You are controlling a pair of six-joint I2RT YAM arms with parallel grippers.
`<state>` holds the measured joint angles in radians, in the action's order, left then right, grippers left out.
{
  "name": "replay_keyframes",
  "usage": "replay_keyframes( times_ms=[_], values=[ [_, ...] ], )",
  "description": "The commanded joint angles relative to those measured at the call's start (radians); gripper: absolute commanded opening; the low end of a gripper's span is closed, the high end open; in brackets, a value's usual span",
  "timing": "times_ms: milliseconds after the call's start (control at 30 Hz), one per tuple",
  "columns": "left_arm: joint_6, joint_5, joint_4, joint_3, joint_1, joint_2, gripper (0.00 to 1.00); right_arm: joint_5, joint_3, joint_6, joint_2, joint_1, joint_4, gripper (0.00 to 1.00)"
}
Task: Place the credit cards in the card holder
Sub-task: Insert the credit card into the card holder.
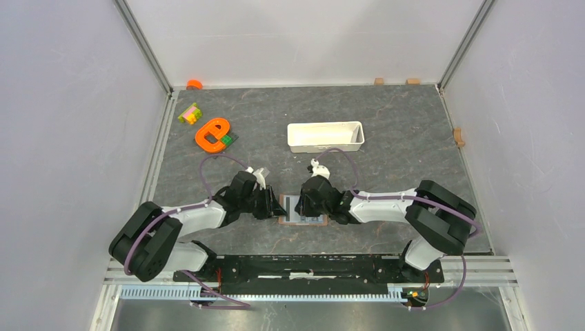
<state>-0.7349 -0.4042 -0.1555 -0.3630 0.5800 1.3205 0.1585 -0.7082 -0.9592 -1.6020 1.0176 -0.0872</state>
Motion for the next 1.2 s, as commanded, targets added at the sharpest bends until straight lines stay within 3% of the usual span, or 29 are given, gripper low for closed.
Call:
replay_keyframes(
  times_ms=[0, 167, 267, 500, 600, 867, 1167],
  values=[
    [0.020, -0.026, -0.013, 0.025, 0.004, -0.016, 0.35, -0.032, -0.032, 0.017, -0.012, 0.012, -0.053, 0.29],
    [0.013, -0.018, -0.020, 0.036, 0.004, -0.048, 0.35, -0.040, -0.024, 0.024, -0.004, 0.012, -0.061, 0.29],
    [0.009, 0.020, 0.011, 0.042, 0.004, -0.083, 0.36, 0.009, -0.030, 0.045, 0.024, 0.012, 0.011, 0.36],
    [-0.018, 0.063, 0.051, 0.062, -0.006, -0.148, 0.52, 0.156, -0.013, 0.141, 0.199, 0.005, 0.165, 0.59],
    [-0.038, 0.075, 0.057, 0.073, -0.014, -0.147, 0.55, 0.179, 0.008, 0.150, 0.255, -0.026, 0.249, 0.64],
    [-0.093, 0.073, 0.027, 0.098, -0.026, -0.127, 0.54, 0.252, 0.053, 0.203, 0.350, -0.097, 0.402, 0.67],
    [-0.101, 0.081, 0.028, 0.101, -0.027, -0.135, 0.54, 0.171, 0.091, 0.236, 0.312, -0.157, 0.351, 0.61]
  ],
)
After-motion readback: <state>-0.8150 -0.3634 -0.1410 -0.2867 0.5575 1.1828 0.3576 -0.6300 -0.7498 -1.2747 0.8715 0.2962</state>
